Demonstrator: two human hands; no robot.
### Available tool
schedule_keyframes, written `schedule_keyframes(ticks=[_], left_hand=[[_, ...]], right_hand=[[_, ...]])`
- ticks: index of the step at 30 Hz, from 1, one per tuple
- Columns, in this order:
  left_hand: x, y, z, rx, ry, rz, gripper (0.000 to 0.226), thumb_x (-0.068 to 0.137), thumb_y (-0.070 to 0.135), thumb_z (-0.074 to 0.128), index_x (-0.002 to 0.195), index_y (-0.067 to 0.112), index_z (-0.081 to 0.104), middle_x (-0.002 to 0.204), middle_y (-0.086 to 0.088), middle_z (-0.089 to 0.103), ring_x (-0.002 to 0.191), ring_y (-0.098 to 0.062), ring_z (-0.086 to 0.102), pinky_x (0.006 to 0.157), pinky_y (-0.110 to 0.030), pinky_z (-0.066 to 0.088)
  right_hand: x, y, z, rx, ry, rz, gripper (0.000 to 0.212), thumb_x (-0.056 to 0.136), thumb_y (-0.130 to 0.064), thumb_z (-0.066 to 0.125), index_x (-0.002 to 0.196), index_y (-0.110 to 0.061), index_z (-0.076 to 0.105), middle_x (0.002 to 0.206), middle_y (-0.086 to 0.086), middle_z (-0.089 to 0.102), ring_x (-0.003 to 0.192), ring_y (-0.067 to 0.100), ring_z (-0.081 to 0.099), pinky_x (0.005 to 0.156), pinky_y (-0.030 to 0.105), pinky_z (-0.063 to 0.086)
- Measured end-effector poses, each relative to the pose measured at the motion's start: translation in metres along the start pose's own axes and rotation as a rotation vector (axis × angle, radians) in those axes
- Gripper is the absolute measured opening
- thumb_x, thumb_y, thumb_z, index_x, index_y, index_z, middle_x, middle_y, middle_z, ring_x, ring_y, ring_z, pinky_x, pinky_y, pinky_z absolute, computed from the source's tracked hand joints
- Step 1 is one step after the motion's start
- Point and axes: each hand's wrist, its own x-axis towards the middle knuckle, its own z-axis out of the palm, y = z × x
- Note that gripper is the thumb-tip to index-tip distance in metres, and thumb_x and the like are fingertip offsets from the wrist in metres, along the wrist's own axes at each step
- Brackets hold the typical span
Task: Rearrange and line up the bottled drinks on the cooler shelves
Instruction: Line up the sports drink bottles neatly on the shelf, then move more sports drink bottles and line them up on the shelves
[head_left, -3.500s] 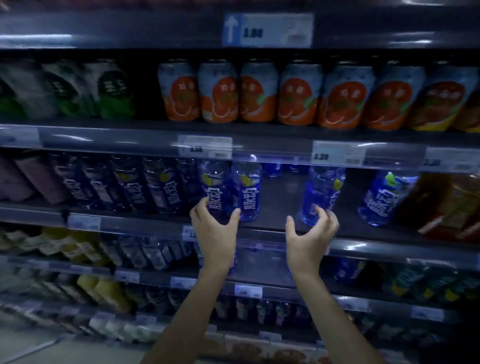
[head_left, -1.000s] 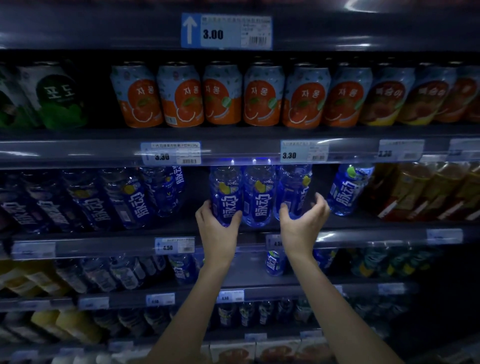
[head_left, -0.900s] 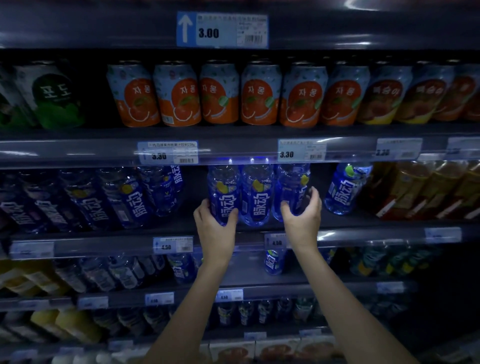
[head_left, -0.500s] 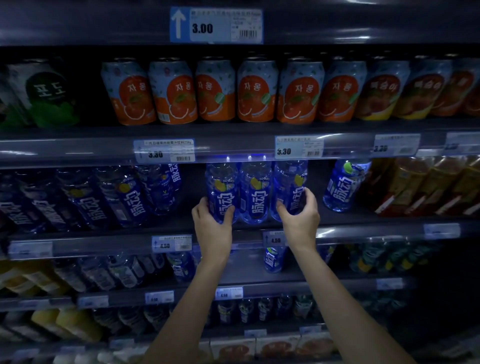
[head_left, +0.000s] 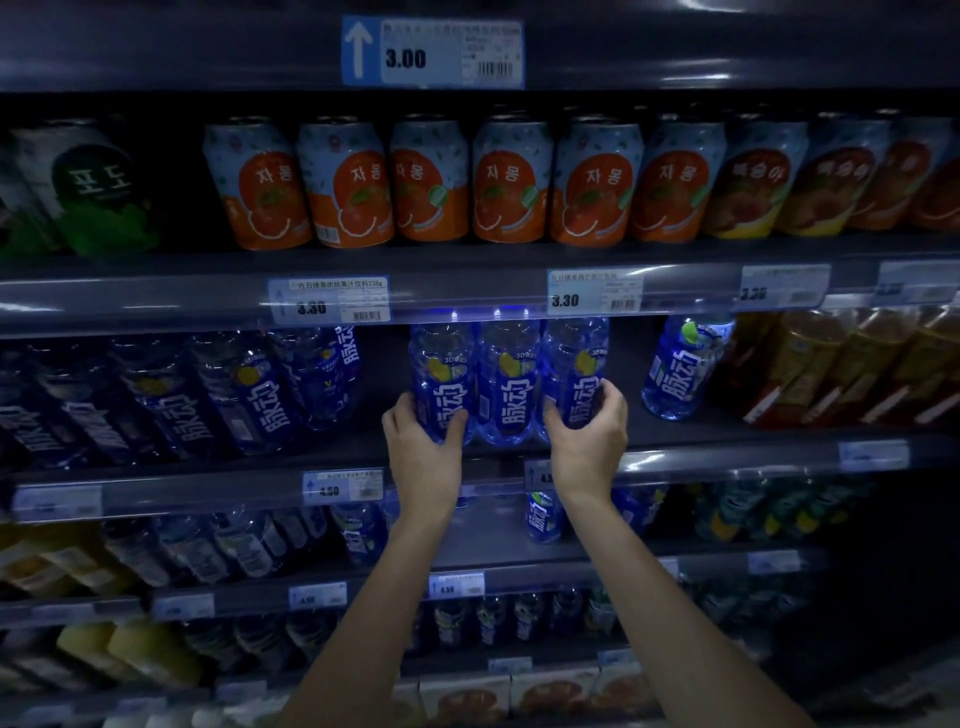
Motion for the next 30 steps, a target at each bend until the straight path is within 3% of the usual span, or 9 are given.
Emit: schedule_keyframes(ticks=[3,8,11,14,18,26,30], left_hand=[[-0.003,0.001,0.001,0.006,-0.009,-0.006,0.074,0.088,0.036,0.068,0.145,0.006,0.032,0.134,-0.004,0.040,0.104,-0.003,0.043,0.090,-0.014,0.034],[-0.009,0.005,0.002,0.014,-0.008,-0.017,0.077,0.087,0.031,0.070,0.147,0.007,0.028,0.138,-0.007,0.037,0.117,-0.015,0.047,0.093,-0.019,0.035],[-0.020,0.011,0.009,0.044,0.061,-0.014,0.081,0.085,0.030,0.072,0.147,0.013,0.022,0.147,-0.009,0.027,0.129,-0.023,0.041,0.100,-0.028,0.040],[-0.038,0.019,0.022,0.110,0.096,-0.004,0.082,0.084,0.032,0.072,0.146,0.016,0.020,0.150,-0.007,0.021,0.134,-0.026,0.033,0.105,-0.045,0.042],[-0.067,0.027,0.045,0.189,0.112,-0.002,0.081,0.085,0.034,0.071,0.146,0.012,0.022,0.153,-0.008,0.017,0.138,-0.025,0.025,0.108,-0.042,0.036],[-0.114,0.048,0.100,0.313,-0.014,0.170,0.067,0.089,0.035,0.064,0.142,0.004,0.037,0.143,-0.013,0.036,0.132,-0.025,0.036,0.107,-0.036,0.036],[-0.125,0.060,0.128,0.454,-0.115,0.374,0.058,0.090,0.035,0.064,0.136,0.004,0.047,0.132,-0.014,0.050,0.125,-0.029,0.045,0.104,-0.043,0.041]], right_hand=[[-0.002,-0.002,0.002,-0.023,0.018,0.011,0.062,0.082,-0.028,0.077,0.133,-0.012,0.045,0.128,0.001,0.052,0.103,0.007,0.051,0.079,0.011,0.041],[-0.001,0.001,-0.004,-0.043,-0.020,-0.029,0.066,0.082,-0.031,0.076,0.136,-0.012,0.042,0.131,0.003,0.049,0.114,0.013,0.049,0.089,0.024,0.045],[-0.001,0.006,-0.014,-0.029,-0.052,-0.009,0.073,0.082,-0.039,0.076,0.139,-0.012,0.039,0.135,0.003,0.046,0.121,0.015,0.046,0.095,0.028,0.044],[0.004,0.014,-0.027,-0.038,-0.081,-0.005,0.068,0.083,-0.034,0.074,0.139,-0.014,0.040,0.137,0.003,0.046,0.125,0.016,0.044,0.097,0.028,0.040],[0.019,0.024,-0.049,-0.042,-0.103,-0.042,0.062,0.085,-0.031,0.072,0.136,-0.012,0.043,0.134,0.003,0.048,0.123,0.016,0.045,0.097,0.025,0.037],[0.066,0.041,-0.090,-0.056,-0.034,-0.089,0.060,0.086,-0.022,0.072,0.134,-0.002,0.042,0.132,0.014,0.045,0.123,0.028,0.046,0.100,0.037,0.043],[0.088,0.047,-0.099,-0.074,0.002,-0.100,0.065,0.084,-0.023,0.075,0.135,-0.003,0.040,0.134,0.015,0.042,0.123,0.029,0.046,0.091,0.024,0.041]])
